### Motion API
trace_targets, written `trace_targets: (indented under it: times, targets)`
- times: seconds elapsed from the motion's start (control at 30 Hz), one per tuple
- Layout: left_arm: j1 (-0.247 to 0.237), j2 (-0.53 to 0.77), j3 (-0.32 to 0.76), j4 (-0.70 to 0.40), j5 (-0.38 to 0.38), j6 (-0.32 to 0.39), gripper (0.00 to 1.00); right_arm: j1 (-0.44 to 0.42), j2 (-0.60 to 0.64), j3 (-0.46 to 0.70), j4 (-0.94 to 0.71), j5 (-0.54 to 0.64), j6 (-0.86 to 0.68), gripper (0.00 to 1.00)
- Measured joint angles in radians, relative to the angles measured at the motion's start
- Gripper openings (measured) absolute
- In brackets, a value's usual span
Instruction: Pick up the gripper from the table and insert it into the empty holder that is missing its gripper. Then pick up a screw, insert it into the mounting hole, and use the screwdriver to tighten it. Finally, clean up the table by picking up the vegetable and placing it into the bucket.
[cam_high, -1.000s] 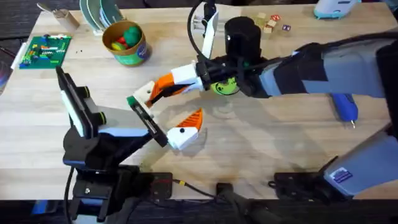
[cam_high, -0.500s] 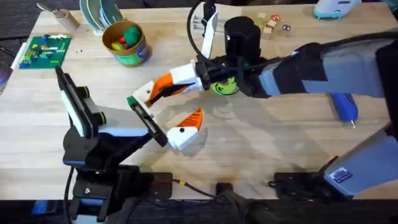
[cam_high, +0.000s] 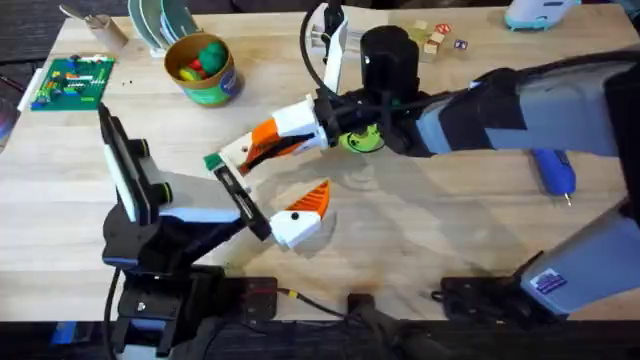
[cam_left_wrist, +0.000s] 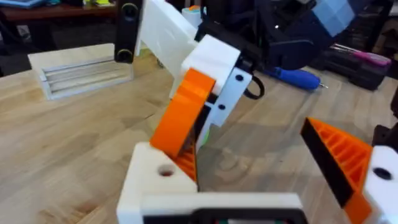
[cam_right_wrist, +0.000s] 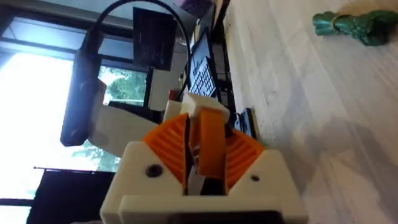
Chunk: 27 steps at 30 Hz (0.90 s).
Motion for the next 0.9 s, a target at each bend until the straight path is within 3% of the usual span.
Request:
trace_targets:
  times: [0.1,0.27,0.43,0.63,0.9]
  targets:
    - [-0.002,0.0,0.0,0.0,0.012,0.002,0.993,-0.003,0.0,0.0,0.0,-0.012,0.016,0.321]
    - [-0.003,0.0,0.0,-0.004,0.024,0.001,0.993,-0.004,0.0,0.001,0.008,-0.033,0.028,0.599]
    - [-0.003,0.0,0.0,-0.004,0.031,-0.001,0.993,-0.008,0.0,0.008,0.012,-0.041,0.03,0.74]
    - [-0.031,0.0,0.0,-0.004,0.117,0.001,0.993,-0.043,0.003,0.009,0.008,0.012,0.028,0.908]
    - [-0.031,0.0,0.0,-0.004,0.137,0.001,0.993,-0.173,0.003,0.012,0.009,0.048,-0.007,0.925]
